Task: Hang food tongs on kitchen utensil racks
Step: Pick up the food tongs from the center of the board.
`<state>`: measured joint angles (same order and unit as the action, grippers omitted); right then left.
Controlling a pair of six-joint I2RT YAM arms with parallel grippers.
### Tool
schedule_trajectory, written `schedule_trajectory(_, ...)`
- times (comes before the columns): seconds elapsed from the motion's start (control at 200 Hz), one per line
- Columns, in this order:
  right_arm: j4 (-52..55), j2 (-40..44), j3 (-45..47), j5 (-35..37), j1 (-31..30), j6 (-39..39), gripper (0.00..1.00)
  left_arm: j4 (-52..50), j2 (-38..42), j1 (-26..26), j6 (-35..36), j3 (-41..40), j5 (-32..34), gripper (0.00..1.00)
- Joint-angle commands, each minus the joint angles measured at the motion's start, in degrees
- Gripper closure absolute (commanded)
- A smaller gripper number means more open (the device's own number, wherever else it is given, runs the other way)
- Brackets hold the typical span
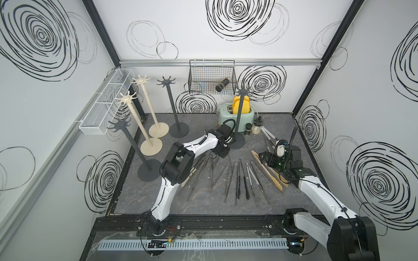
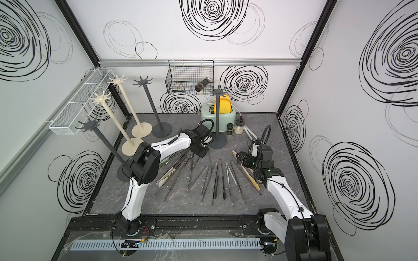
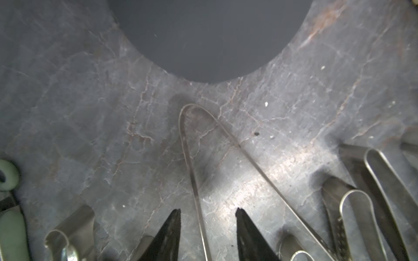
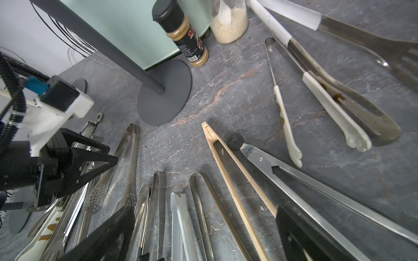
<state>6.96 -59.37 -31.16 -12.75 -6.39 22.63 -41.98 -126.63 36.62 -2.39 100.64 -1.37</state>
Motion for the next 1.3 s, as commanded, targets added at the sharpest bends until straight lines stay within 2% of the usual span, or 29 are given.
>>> schedule_trajectory(0.0,1.4,-0.2,-1.6,-0.3,-0.4,-1.1,0.0,-3.2,-1.3,0.0,0.5,1.0,1.7,0.55)
schedule_trajectory(0.24,1.3,-0.7,-1.6,-0.4,-0.3,-1.5,0.0,-2.9,-3.2,0.0,-0.1,0.9,3.9,0.55)
schedule_trajectory(0.57,1.1,-1.1,-1.7,-0.3,-0.3,-1.7,0.0,-1.7,-3.1,0.3,-0.3,-0.9,5.2,0.95)
schedule_trajectory(0.585,1.2,-1.1,-1.6,-0.2,-0.3,-1.8,0.0,-1.7,-3.1,0.3,-0.3,-1.1,5.3,1.0)
schedule_trajectory(0.771,1.4,-0.7,-1.5,0.3,-0.3,-1.9,0.0,-0.5,-0.6,0.2,-1.4,-2.6,6.5,1.0)
schedule_trajectory(0.931,2.1,-0.5,-2.1,1.3,-0.2,-2.2,0.0,5.1,4.3,0.5,-2.7,-5.6,6.4,1.0)
schedule_trajectory(1.061,2.5,0.1,-2.3,2.0,-0.2,-2.2,0.0,14.2,10.7,0.8,-4.2,-11.0,4.1,1.0)
schedule_trajectory(1.291,2.2,0.4,-2.4,2.3,-0.2,-2.4,0.0,36.6,22.9,2.2,-4.9,-24.2,1.8,1.0)
